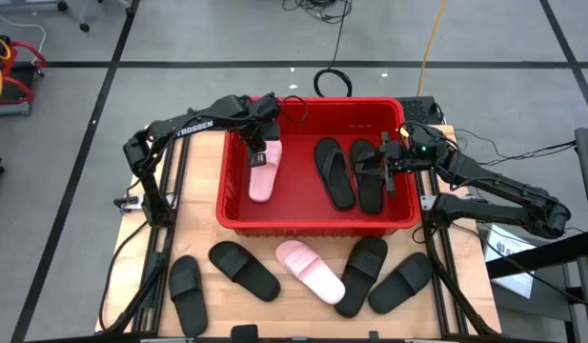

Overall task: Pick and place slides into bin
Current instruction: Put the pink slipper into the red bin

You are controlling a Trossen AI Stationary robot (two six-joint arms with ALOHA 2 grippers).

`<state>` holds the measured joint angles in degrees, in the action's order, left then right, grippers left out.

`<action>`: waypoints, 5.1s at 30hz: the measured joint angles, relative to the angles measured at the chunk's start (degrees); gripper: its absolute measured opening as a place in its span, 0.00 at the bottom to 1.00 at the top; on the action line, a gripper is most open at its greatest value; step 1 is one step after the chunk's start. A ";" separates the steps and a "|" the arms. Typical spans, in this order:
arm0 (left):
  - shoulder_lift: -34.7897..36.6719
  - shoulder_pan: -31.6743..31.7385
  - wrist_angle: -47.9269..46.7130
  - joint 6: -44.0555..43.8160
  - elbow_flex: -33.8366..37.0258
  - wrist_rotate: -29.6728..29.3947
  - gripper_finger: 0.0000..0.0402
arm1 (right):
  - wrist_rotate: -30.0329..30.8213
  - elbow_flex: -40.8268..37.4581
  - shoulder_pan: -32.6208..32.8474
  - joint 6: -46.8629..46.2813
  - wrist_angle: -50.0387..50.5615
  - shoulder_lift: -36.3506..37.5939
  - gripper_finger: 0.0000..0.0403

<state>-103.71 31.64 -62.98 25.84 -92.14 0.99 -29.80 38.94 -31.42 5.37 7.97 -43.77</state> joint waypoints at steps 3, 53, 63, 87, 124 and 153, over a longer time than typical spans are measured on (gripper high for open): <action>0.01 0.02 0.05 -0.02 0.00 -0.03 0.19 | 0.00 0.00 0.01 0.00 -0.01 0.00 0.39; 28.92 -37.60 -0.47 -27.93 -0.09 -19.61 0.23 | 41.56 26.34 65.66 8.97 19.71 -14.55 0.00; 31.30 -42.44 -0.17 -28.85 -0.09 -20.66 0.23 | 51.25 26.32 74.63 1.85 18.54 -26.49 0.00; 31.48 -49.33 0.33 -38.04 -0.09 -20.63 0.23 | 62.67 26.27 75.83 1.86 11.98 -41.75 0.00; 31.46 -56.43 0.24 -45.03 -0.09 -23.63 0.23 | 67.23 19.58 68.68 19.06 -14.69 -55.83 0.31; 31.46 -56.43 0.24 -45.85 -0.09 -23.56 0.23 | 58.10 19.54 62.74 16.74 -13.32 -57.74 0.31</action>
<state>-72.25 -24.80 -62.74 -20.01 -92.23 -22.57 28.29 58.48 31.32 22.11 -5.35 -101.51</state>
